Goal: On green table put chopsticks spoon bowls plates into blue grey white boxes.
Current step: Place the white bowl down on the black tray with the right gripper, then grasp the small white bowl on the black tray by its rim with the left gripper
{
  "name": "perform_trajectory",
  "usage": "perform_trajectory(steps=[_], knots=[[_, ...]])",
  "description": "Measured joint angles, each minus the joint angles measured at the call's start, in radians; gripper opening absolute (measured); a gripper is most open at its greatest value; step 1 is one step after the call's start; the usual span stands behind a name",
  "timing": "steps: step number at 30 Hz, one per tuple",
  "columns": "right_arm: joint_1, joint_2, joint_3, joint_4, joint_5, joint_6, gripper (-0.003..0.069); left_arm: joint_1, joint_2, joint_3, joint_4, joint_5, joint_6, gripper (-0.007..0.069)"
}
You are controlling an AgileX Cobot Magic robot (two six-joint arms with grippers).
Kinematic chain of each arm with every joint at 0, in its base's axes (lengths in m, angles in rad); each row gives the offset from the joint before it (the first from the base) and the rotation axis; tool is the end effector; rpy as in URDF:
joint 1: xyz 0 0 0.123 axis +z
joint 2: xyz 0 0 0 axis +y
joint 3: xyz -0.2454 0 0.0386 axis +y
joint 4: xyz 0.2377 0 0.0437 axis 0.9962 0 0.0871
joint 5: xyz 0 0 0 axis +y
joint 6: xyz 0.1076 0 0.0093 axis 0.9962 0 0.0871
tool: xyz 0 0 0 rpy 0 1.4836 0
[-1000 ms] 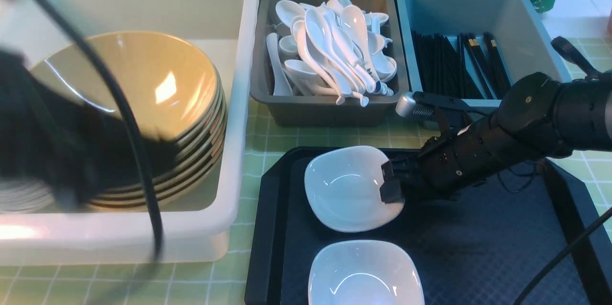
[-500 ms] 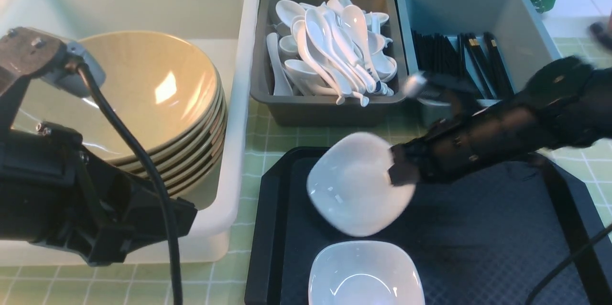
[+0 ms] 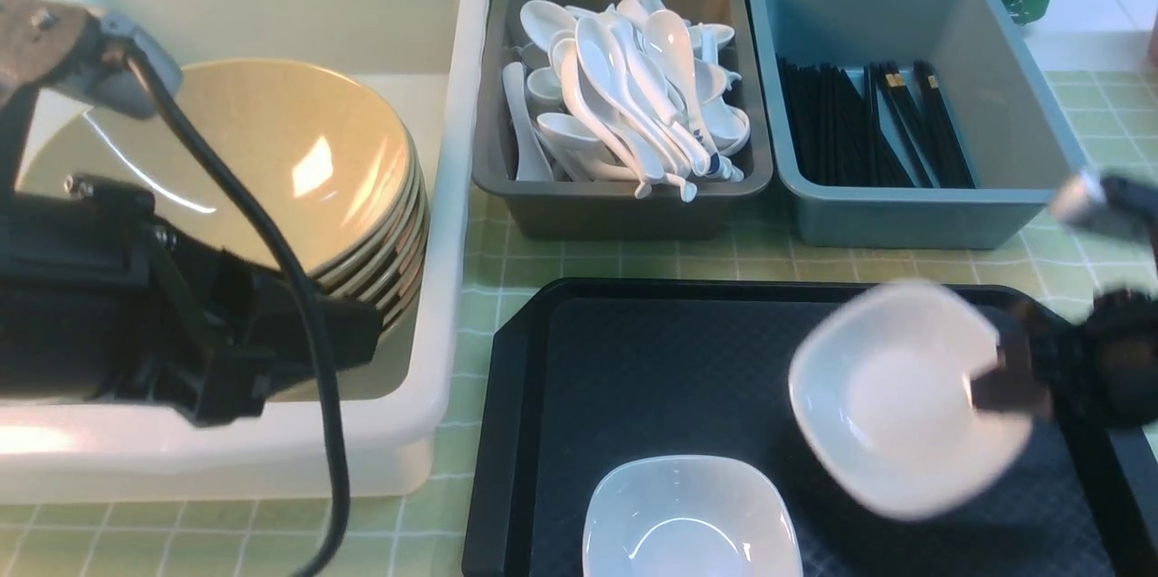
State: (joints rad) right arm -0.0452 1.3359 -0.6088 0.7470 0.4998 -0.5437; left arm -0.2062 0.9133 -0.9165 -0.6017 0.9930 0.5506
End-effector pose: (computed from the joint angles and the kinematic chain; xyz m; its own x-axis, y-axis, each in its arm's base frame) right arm 0.2417 0.0243 0.1582 -0.8612 0.1699 -0.4791 -0.0082 0.9377 0.3472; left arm 0.1692 -0.0877 0.3163 -0.6015 0.2973 -0.7415 0.6260 0.7521 -0.2062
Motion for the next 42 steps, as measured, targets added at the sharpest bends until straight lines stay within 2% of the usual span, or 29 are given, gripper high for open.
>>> perform_trajectory(steps=[7,11,13,14,17,22,25,28,30,37,40,42], knots=[[0.004,0.038,0.095,0.043,-0.038,0.012,0.0068,0.0,0.0,0.0,-0.011,-0.079,0.0,0.0321],[0.004,0.048,0.099,0.038,-0.039,-0.009,0.0114,0.0,0.0,0.0,-0.016,-0.137,-0.012,0.0323],[0.004,0.049,0.101,0.024,-0.038,-0.026,0.0182,0.0,0.0,0.0,-0.018,-0.163,-0.019,0.033],[0.004,0.049,0.101,0.023,-0.038,-0.027,0.0188,0.0,0.0,0.0,-0.018,-0.166,-0.019,0.0335],[0.005,0.029,0.083,-0.007,-0.012,-0.031,0.0302,0.0,0.007,0.0,-0.019,-0.189,-0.02,0.0409],[0.005,-0.03,0.004,-0.11,0.083,-0.001,0.0442,0.0,0.048,0.0,-0.02,-0.187,-0.022,0.0517],[0.005,-0.09,-0.047,-0.189,0.147,0.054,0.047,0.0,0.093,0.0,-0.02,-0.187,-0.022,0.0563],[0.005,-0.192,-0.125,-0.281,0.214,0.119,0.0477,-0.005,0.181,-0.015,-0.019,-0.168,-0.01,0.0578],[0.005,-0.226,-0.15,-0.294,0.235,0.127,0.0477,-0.016,0.217,-0.035,-0.019,-0.151,0.002,0.0578],[0.005,-0.45,-0.229,-0.307,0.354,0.122,0.0477,-0.214,0.479,-0.271,0.0,-0.045,0.037,0.0578],[0.024,-0.543,-0.229,-0.313,0.425,0.117,0.0477,-0.372,0.68,-0.438,0.078,-0.005,0.031,0.0578],[0.041,-0.563,-0.229,-0.313,0.454,0.111,0.0477,-0.416,0.749,-0.497,0.11,0.013,0.026,0.0578]])
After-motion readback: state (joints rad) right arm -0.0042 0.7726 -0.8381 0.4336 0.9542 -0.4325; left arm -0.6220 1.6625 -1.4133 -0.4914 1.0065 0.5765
